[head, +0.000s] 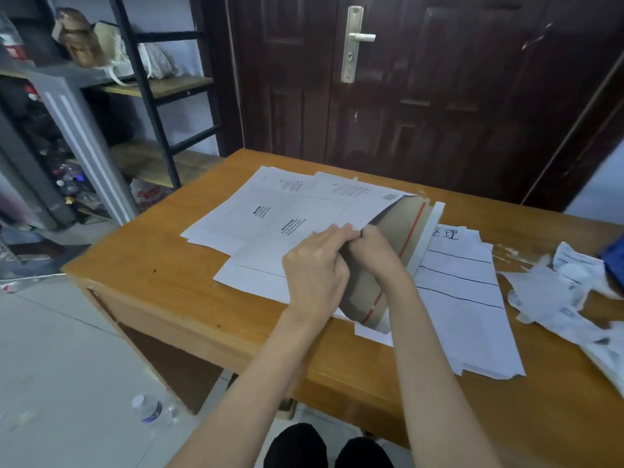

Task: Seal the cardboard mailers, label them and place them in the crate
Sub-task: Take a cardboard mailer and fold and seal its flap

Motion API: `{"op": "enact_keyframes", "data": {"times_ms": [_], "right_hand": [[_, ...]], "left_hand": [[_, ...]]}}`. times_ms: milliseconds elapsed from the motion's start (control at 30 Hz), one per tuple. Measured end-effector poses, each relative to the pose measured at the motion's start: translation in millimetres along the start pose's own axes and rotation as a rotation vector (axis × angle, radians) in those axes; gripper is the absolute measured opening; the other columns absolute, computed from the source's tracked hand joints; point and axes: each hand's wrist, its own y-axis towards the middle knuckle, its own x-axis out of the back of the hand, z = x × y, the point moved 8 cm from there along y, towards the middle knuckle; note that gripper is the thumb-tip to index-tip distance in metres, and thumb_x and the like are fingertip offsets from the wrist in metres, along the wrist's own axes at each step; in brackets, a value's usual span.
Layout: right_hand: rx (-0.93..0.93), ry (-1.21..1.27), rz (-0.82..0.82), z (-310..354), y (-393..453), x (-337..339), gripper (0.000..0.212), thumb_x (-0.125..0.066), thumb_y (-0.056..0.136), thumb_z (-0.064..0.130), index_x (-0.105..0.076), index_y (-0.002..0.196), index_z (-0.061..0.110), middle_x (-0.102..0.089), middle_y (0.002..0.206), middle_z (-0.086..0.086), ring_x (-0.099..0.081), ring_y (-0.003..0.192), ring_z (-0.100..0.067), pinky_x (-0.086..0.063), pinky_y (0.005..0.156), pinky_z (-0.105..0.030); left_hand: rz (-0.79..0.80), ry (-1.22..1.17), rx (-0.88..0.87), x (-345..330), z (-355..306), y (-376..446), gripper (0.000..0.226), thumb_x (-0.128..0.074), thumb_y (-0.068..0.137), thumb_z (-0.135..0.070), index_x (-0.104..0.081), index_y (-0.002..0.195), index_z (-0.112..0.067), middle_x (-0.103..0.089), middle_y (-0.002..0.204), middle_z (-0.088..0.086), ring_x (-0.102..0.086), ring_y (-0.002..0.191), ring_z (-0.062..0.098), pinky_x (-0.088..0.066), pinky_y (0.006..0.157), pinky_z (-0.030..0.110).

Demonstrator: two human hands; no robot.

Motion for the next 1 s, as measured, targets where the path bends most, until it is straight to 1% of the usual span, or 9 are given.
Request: {"op": "enact_keyframes", "data": {"times_ms": [133, 233, 333, 433, 567, 667, 767, 867, 1000], "right_hand": [[-0.021, 0.209, -0.139, -22.4, -13.4, 35.1, 0.016, -0.052, 0.088, 0.009, -0.066, 0.085, 0.017, -0.071, 0.085, -0.004, -0.068, 0.067, -0.010, -0.050, 0.068, -0.021], [-0.050, 0.115, -0.493, -48.5, -31.6, 88.6, 0.008, -0.063, 0.083, 0.017, -0.065, 0.090, 0.021, -0.067, 0.101, 0.000, -0.063, 0.086, -0.012, -0.046, 0.073, -0.026], [-0.190, -0.204, -0.676, -81.3, -49.7, 120.2, 0.043, -0.073, 0.079, 0.034, -0.058, 0.115, 0.017, -0.050, 0.124, -0.007, -0.047, 0.113, -0.027, -0.041, 0.081, -0.034], [-0.303, -0.470, -0.721, -102.0, -64.9, 129.8, 0.073, -0.076, 0.070, 0.053, -0.050, 0.124, 0.012, -0.040, 0.132, -0.014, -0.037, 0.119, -0.035, -0.035, 0.097, -0.041], [-0.388, -0.522, -0.657, -124.2, -68.5, 126.8, 0.094, -0.075, 0.063, 0.063, -0.040, 0.135, 0.013, -0.031, 0.141, -0.013, -0.032, 0.124, -0.037, -0.025, 0.106, -0.042], [-0.402, -0.516, -0.654, -131.4, -69.1, 125.6, 0.097, -0.075, 0.062, 0.064, -0.038, 0.136, 0.014, -0.030, 0.144, -0.013, -0.029, 0.127, -0.036, -0.022, 0.106, -0.041], [-0.413, -0.529, -0.665, -132.6, -70.1, 126.3, 0.098, -0.074, 0.062, 0.064, -0.036, 0.137, 0.013, -0.031, 0.143, -0.015, -0.029, 0.126, -0.036, -0.024, 0.103, -0.041], [-0.403, -0.533, -0.689, -130.8, -72.3, 128.8, 0.100, -0.076, 0.061, 0.063, -0.035, 0.138, 0.015, -0.031, 0.144, -0.014, -0.030, 0.124, -0.036, -0.024, 0.102, -0.041], [-0.323, -0.508, -0.789, -120.3, -75.5, 132.0, 0.098, -0.086, 0.056, 0.048, -0.038, 0.136, 0.017, -0.035, 0.138, -0.011, -0.034, 0.118, -0.034, -0.027, 0.099, -0.040]], "left_hand": [[0.036, 0.057, -0.034, -2.9, -0.7, 1.3, 0.047, -0.037, 0.074, 0.003, -0.076, 0.088, -0.018, -0.075, 0.088, -0.006, -0.072, 0.080, 0.017, -0.054, 0.050, 0.031], [0.032, 0.072, -0.019, -0.1, 4.3, 2.4, 0.045, -0.047, 0.072, 0.013, -0.076, 0.087, -0.018, -0.075, 0.087, -0.005, -0.072, 0.087, 0.016, -0.054, 0.050, 0.031], [0.017, 0.099, -0.026, 5.4, 5.5, 5.9, 0.041, -0.052, 0.074, 0.015, -0.076, 0.086, -0.017, -0.075, 0.084, -0.002, -0.073, 0.084, 0.018, -0.052, 0.047, 0.030], [0.031, 0.133, -0.045, 9.7, 5.0, 10.5, 0.038, -0.053, 0.078, 0.012, -0.076, 0.087, -0.016, -0.075, 0.084, 0.000, -0.073, 0.082, 0.019, -0.050, 0.046, 0.027], [0.064, 0.154, -0.011, 10.6, 11.5, 14.5, 0.033, -0.052, 0.083, 0.006, -0.076, 0.092, -0.015, -0.075, 0.089, 0.003, -0.072, 0.081, 0.021, -0.052, 0.050, 0.029], [0.083, 0.174, 0.014, 9.9, 13.5, 12.7, 0.032, -0.051, 0.084, 0.003, -0.076, 0.094, -0.014, -0.075, 0.093, 0.003, -0.072, 0.080, 0.022, -0.052, 0.053, 0.026], [0.092, 0.193, 0.050, 10.2, 18.4, 10.5, 0.033, -0.047, 0.084, -0.001, -0.076, 0.094, -0.015, -0.075, 0.094, 0.002, -0.072, 0.080, 0.020, -0.037, 0.053, 0.013], [0.109, 0.202, 0.059, 7.8, 22.7, 7.2, 0.031, -0.050, 0.086, -0.002, -0.076, 0.096, -0.015, -0.075, 0.096, 0.002, -0.071, 0.081, 0.020, -0.038, 0.058, 0.014], [0.117, 0.215, 0.060, 5.5, 24.2, 6.4, 0.031, -0.051, 0.085, -0.001, -0.075, 0.097, -0.016, -0.075, 0.097, 0.001, -0.071, 0.081, 0.020, -0.031, 0.056, 0.008]]}}
